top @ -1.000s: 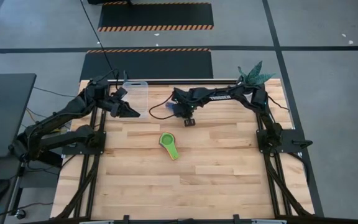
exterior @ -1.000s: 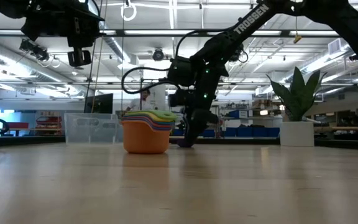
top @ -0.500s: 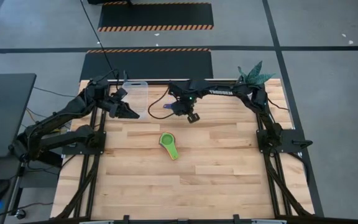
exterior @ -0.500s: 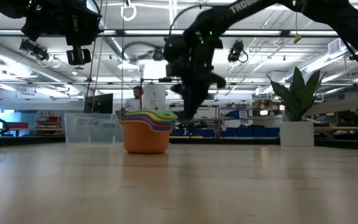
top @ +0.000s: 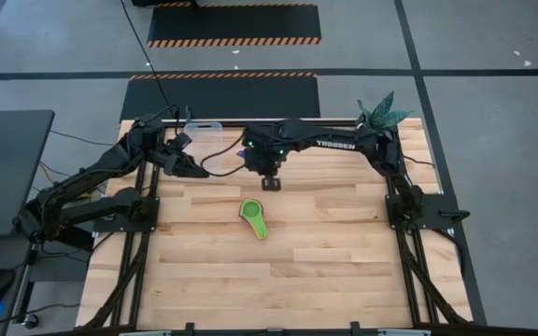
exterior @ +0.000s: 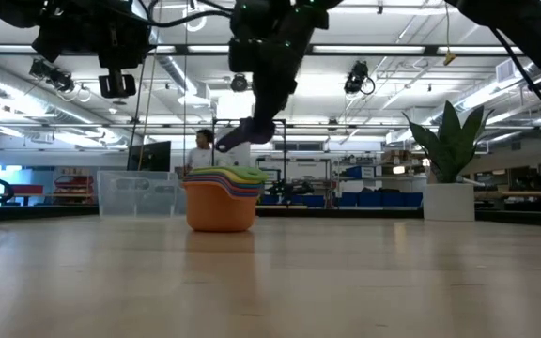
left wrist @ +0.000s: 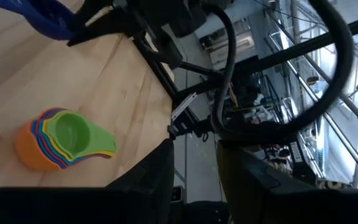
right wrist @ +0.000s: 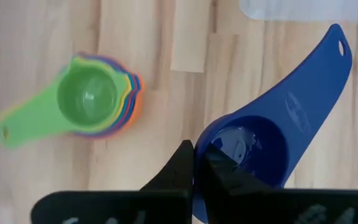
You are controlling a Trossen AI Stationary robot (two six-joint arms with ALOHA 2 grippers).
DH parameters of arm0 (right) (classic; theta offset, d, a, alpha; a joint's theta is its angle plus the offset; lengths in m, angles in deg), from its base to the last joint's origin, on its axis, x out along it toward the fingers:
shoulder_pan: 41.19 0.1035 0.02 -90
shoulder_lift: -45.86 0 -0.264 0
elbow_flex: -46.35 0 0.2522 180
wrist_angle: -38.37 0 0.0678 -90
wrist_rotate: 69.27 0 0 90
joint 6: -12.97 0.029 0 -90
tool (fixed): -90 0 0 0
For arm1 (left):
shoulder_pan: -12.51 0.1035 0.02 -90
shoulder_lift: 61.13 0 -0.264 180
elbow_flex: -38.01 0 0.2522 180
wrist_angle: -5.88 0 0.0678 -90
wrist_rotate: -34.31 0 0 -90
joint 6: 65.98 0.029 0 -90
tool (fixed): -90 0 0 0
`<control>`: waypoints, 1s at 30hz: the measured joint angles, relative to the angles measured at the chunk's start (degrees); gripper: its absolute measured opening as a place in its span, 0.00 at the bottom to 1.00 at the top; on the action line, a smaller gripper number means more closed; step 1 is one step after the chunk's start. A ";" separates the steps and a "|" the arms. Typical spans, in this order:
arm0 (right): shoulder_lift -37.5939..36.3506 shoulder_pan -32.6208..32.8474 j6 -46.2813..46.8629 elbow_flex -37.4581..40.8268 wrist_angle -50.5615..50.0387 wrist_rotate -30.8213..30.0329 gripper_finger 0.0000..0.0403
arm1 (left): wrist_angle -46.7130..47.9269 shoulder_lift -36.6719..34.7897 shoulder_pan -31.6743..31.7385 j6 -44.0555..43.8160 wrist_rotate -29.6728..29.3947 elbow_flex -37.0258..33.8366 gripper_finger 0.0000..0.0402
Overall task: Nest measuring cups in basket
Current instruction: Stack the blue measuring cup on top of the green measuring cup
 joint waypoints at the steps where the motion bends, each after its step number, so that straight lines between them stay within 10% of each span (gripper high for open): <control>1: 0.00 0.58 2.96 0.00 0.12 -1.17 0.03 | 0.04 0.00 0.00 0.30 0.03 0.00 0.32; 12: -0.02 6.39 30.64 -0.04 -0.72 -11.82 0.03 | 6.49 -0.10 0.07 11.17 0.87 0.00 0.32; 23: -0.02 10.60 54.88 -0.05 -0.03 -12.79 0.03 | 35.72 -0.48 0.04 49.46 -2.52 0.04 0.32; 30: -0.02 13.16 83.54 -0.07 1.39 -18.28 0.03 | 37.33 -1.25 -0.02 49.11 -4.25 0.02 0.32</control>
